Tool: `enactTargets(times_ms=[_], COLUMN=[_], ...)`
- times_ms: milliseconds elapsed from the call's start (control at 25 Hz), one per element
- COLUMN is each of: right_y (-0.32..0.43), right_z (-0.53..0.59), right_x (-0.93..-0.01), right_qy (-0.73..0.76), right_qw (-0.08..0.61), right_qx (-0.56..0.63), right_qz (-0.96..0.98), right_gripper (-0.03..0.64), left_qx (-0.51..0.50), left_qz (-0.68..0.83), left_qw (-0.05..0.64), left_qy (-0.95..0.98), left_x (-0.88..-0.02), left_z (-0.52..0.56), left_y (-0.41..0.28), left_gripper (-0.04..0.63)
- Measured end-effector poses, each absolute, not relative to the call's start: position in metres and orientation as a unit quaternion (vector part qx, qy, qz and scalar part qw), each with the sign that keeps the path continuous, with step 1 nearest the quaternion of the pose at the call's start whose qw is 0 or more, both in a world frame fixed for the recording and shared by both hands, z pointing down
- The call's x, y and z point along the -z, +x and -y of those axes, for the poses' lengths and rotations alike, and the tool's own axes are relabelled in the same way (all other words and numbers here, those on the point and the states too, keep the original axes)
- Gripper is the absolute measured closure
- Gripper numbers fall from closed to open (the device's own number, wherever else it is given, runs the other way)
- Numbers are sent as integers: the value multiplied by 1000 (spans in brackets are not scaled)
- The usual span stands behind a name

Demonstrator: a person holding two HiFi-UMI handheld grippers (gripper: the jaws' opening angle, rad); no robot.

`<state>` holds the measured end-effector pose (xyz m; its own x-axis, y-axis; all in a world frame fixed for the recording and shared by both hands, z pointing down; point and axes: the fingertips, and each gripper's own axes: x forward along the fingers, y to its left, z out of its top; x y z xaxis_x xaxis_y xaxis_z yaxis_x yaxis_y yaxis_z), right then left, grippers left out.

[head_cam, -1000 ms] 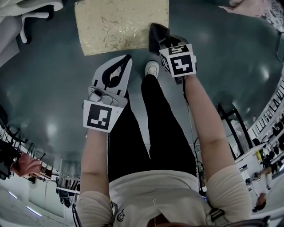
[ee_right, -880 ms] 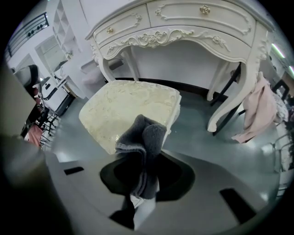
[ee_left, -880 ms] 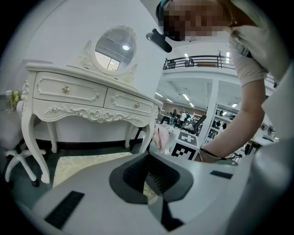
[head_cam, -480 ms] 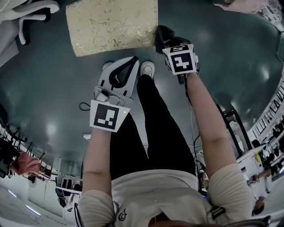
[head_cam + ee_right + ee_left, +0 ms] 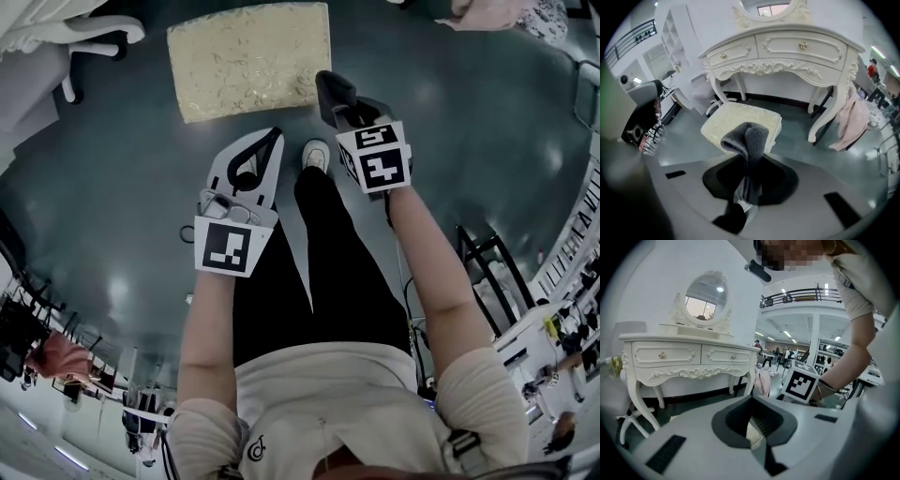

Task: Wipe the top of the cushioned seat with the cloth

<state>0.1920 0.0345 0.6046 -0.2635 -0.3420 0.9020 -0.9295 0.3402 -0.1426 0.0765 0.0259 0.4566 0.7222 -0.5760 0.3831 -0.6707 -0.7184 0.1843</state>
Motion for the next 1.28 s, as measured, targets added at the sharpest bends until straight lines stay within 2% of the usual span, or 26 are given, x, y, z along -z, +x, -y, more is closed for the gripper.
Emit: enactTargets(times_ms=[400, 760, 1280], right_y=[149, 115, 124], right_z=[-29, 1, 32], right_x=[-468, -326, -126], right_qy=[484, 517, 558], right_qw=[340, 270, 183], right_qx=[-292, -212, -89], right_qz=[752, 784, 804], right_gripper=[537, 535, 534], left_qx=[-118, -102, -60], left_qz=[381, 400, 434], left_qw=[130, 69, 0], left_qy=[908, 908, 899], left_x=[-345, -238, -78], left_z=[-14, 0, 34], left_y=[25, -17, -62], left_gripper=[583, 583, 583])
